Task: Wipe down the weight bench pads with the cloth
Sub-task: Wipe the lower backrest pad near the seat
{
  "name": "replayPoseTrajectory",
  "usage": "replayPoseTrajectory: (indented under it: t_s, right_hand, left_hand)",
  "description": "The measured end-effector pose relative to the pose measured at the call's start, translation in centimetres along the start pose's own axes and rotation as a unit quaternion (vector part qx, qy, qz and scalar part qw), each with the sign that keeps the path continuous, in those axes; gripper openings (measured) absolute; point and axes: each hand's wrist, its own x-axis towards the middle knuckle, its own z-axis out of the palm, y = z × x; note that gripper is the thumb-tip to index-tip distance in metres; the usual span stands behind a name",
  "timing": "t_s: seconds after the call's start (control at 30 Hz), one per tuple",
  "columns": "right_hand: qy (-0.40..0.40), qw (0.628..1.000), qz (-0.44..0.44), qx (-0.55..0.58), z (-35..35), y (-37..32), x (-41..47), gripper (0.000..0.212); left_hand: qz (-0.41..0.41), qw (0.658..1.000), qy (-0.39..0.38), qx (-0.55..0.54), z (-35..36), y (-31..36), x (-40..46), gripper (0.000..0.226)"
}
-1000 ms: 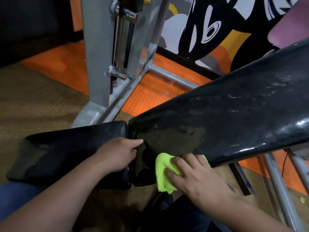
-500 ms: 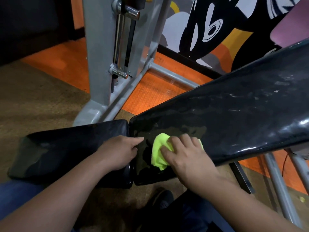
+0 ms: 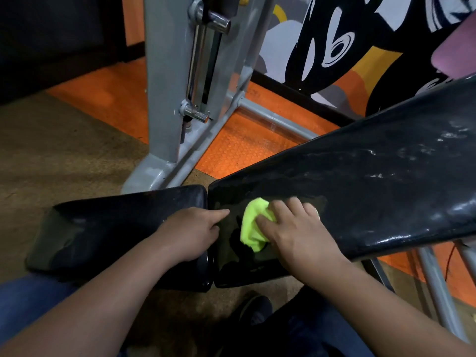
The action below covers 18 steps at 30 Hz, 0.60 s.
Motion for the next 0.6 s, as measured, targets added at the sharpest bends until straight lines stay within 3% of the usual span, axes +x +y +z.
replayPoseTrajectory:
  t_s: [0.17,0.3,0.43,0.6]
  right_hand:
    - [0.005,0.999,-0.043,-0.005,0.4,-0.2,0.1,0.053]
    - [-0.003,1.0,0.016,-0.026,0.0,0.4,1.8,0.049]
    - [0.003,1.0,-0.017,-0.021,0.7,0.3,1.5,0.051]
    - [-0.016,0.997,0.055,-0.051,0.0,0.6,4.1,0.045]
  left_hand:
    - [0.008,1.0,-0.005,0.013,0.2,0.0,-0.3,0.05]
    - [0.007,1.0,0.001,0.013,0.1,-0.1,0.1,0.05]
    - [0.011,1.0,-0.009,0.011,0.3,0.0,0.0,0.052]
    - [0.007,1.0,0.004,0.011,0.2,0.0,0.3,0.052]
